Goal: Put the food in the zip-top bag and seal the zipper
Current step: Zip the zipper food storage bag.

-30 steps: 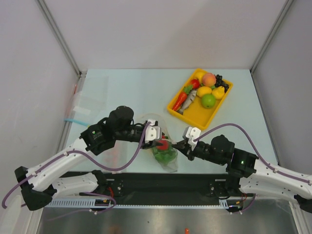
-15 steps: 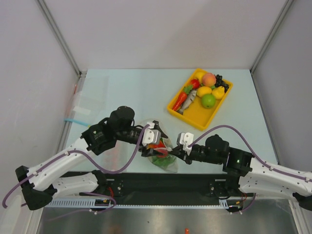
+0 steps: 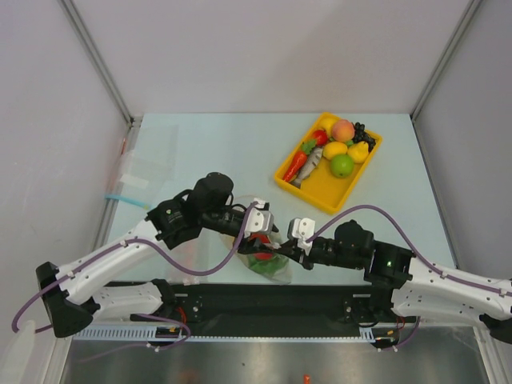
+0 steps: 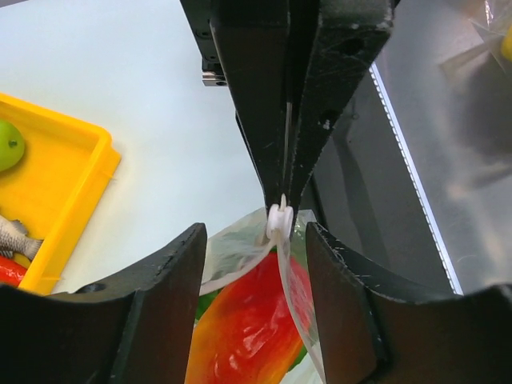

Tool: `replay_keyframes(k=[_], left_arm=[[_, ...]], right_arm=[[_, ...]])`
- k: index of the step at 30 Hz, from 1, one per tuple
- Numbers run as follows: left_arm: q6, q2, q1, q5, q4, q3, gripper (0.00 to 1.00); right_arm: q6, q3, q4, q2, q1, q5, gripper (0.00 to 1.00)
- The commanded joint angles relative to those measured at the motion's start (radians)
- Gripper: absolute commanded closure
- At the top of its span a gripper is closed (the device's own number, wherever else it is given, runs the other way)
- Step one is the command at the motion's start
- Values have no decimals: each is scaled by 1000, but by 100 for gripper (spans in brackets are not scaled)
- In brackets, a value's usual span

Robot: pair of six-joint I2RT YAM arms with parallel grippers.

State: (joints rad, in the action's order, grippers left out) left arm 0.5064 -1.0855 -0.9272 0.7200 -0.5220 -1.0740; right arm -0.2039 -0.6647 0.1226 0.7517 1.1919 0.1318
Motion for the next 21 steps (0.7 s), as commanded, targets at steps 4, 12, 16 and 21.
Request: replay_keyframes(k=[4, 12, 16, 21], left_arm=[[6, -21, 5, 65, 17, -47, 45], [20, -22, 5, 93, 2, -56, 87], [21, 1, 5, 72, 10, -47, 100], [4, 24, 10, 21, 27, -35, 100]], right_arm=[[-14, -59, -17, 23, 11, -14, 100], [-8, -62, -3, 24, 14, -43, 100], [3, -53, 8, -6, 14, -83, 100], [26, -1, -18, -116, 14, -132, 100]])
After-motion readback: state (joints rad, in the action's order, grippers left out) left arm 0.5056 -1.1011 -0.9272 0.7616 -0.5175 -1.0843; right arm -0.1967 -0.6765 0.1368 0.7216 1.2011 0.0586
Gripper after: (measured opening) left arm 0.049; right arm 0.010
